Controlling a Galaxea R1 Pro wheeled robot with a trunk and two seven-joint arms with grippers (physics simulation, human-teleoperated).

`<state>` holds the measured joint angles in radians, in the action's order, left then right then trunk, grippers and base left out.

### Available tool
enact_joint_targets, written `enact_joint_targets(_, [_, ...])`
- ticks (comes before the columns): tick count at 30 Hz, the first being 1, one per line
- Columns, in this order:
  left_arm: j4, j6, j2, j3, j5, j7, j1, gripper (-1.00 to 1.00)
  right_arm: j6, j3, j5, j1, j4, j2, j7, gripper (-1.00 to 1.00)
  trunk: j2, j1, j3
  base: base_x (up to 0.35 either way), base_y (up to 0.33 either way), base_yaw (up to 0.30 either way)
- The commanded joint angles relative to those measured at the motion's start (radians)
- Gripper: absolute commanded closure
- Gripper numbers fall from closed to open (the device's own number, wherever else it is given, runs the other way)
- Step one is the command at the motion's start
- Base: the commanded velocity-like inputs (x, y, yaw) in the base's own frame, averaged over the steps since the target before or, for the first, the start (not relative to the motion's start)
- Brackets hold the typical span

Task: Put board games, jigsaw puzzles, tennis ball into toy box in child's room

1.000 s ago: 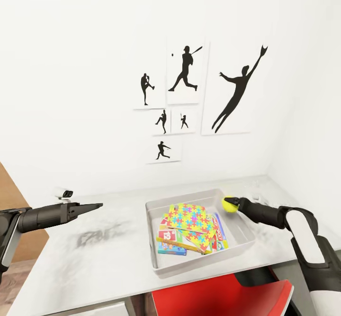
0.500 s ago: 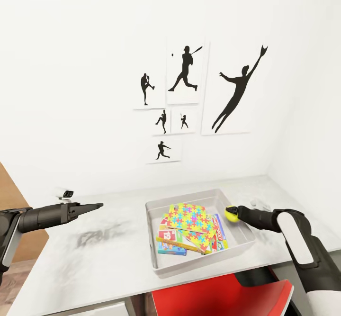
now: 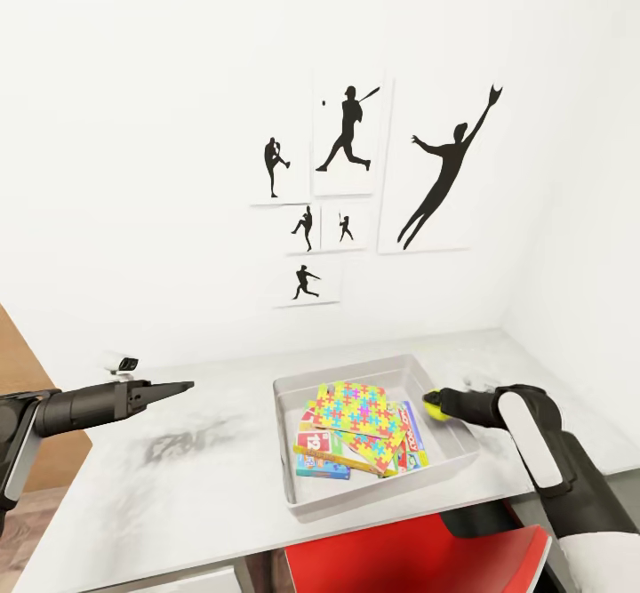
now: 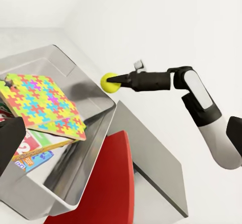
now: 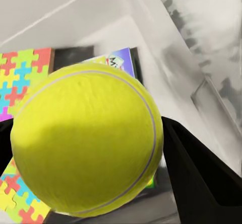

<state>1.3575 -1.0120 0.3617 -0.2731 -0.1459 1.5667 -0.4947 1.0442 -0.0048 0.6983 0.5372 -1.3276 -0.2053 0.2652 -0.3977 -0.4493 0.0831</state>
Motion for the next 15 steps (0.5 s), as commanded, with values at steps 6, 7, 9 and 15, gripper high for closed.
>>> enact_joint_targets(6, [0.000, -0.010, 0.001, 0.000, 0.003, 0.004, -0.001, -1.00, 0.003, 0.036, 0.005, 0.019, 0.019, 0.014, 0.103, 1.00, -0.002, -0.001, 0.002, 0.000, 0.000, 0.000])
enact_joint_targets(7, [0.000, -0.010, 0.001, 0.000, 0.003, 0.004, -0.001, -1.00, 0.003, 0.040, 0.005, 0.020, 0.021, 0.018, 0.113, 1.00, -0.002, -0.001, 0.002, 0.000, 0.000, 0.000])
enact_joint_targets(9, [0.000, -0.010, 0.001, 0.000, 0.003, 0.004, -0.001, -1.00, 0.003, 0.055, 0.003, 0.021, 0.023, 0.030, 0.128, 1.00, -0.002, -0.001, 0.002, 0.000, 0.000, 0.000])
enact_joint_targets(15, [0.000, -0.010, 0.000, 0.000, 0.003, 0.004, -0.001, -1.00, 0.003, 0.110, 0.002, 0.022, 0.023, 0.043, 0.228, 1.00, -0.002, -0.001, 0.002, 0.000, 0.000, 0.000])
